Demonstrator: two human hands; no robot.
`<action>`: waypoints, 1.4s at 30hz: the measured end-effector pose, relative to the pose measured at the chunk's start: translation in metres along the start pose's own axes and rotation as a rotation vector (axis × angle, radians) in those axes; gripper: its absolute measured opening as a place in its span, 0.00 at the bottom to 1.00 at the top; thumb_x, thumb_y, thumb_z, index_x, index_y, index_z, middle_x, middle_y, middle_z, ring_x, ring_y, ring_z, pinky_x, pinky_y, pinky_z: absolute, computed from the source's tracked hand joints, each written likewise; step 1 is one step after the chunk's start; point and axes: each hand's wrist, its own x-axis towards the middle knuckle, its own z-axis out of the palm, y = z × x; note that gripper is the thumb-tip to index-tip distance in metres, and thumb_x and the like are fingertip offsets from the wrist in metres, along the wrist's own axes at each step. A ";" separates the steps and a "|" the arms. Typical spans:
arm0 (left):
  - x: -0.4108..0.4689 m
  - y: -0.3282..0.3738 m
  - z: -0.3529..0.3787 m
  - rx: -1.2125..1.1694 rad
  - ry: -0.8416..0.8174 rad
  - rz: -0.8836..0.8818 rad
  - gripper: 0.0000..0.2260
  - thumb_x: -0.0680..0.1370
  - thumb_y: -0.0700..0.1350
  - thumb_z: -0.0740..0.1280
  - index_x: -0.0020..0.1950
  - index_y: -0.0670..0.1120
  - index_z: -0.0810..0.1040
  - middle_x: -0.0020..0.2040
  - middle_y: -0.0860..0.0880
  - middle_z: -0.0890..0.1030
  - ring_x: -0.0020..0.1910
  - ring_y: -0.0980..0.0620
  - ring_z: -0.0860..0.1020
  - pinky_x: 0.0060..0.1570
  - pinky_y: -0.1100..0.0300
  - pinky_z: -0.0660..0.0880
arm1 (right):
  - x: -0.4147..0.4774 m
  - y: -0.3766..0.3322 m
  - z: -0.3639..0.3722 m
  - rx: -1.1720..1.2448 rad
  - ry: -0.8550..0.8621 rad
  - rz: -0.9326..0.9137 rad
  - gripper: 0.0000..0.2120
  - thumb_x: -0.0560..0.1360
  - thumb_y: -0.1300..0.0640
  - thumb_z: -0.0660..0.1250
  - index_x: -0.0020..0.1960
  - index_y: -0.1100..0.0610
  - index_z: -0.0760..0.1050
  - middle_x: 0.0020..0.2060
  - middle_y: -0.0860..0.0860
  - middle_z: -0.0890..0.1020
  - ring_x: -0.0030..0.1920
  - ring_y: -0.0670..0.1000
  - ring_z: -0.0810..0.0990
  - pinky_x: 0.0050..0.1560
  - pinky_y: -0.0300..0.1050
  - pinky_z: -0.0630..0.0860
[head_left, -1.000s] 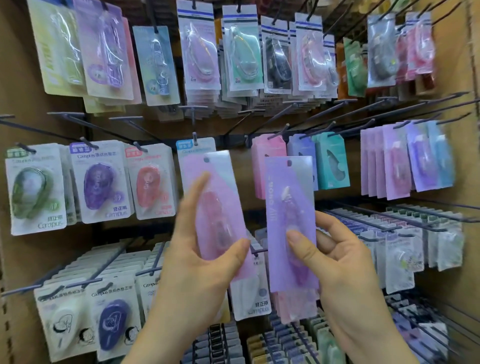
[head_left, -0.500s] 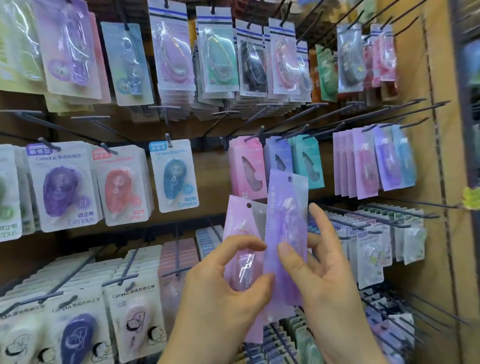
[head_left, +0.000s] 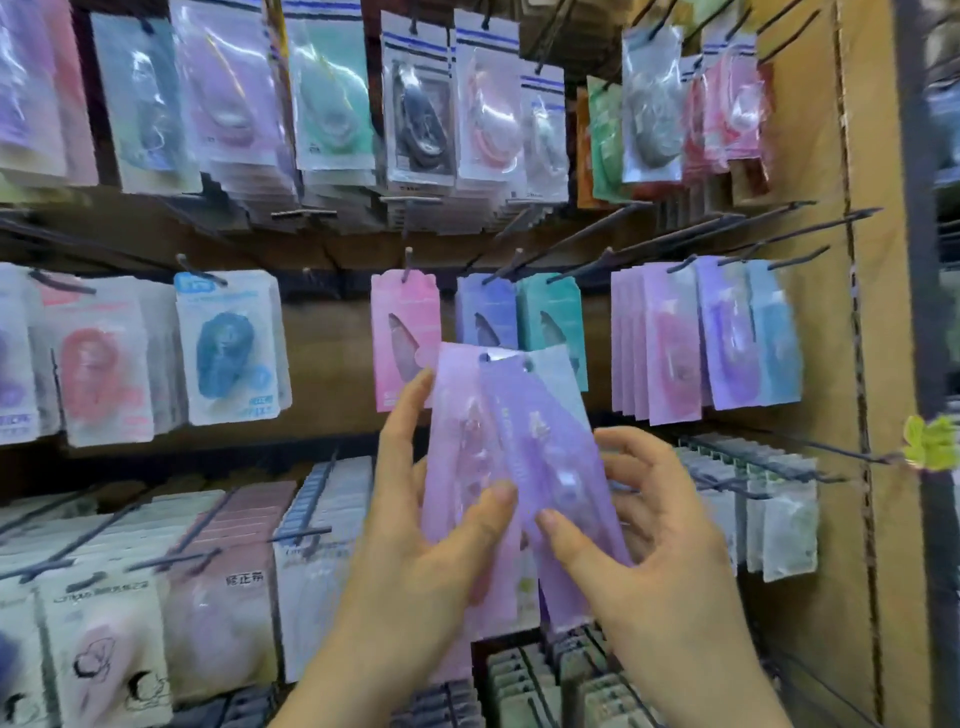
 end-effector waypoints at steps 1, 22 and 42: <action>0.003 -0.001 0.009 -0.028 0.006 0.003 0.31 0.70 0.52 0.71 0.63 0.79 0.61 0.61 0.50 0.81 0.57 0.50 0.81 0.52 0.54 0.76 | 0.006 0.005 -0.009 0.027 -0.024 0.004 0.26 0.63 0.48 0.75 0.57 0.34 0.71 0.51 0.38 0.82 0.48 0.43 0.83 0.47 0.38 0.79; 0.078 -0.012 0.144 0.370 -0.013 0.015 0.27 0.65 0.55 0.76 0.61 0.72 0.72 0.36 0.52 0.76 0.35 0.51 0.74 0.38 0.58 0.75 | 0.126 0.084 -0.172 -0.616 0.261 -0.276 0.13 0.75 0.52 0.68 0.57 0.54 0.76 0.54 0.50 0.76 0.45 0.51 0.77 0.43 0.47 0.74; 0.106 0.001 0.169 0.409 0.032 0.050 0.13 0.71 0.62 0.65 0.53 0.69 0.67 0.38 0.56 0.82 0.31 0.52 0.78 0.33 0.51 0.75 | 0.183 0.064 -0.161 -0.947 0.067 -0.149 0.21 0.80 0.41 0.56 0.70 0.48 0.65 0.55 0.52 0.80 0.55 0.56 0.78 0.47 0.47 0.70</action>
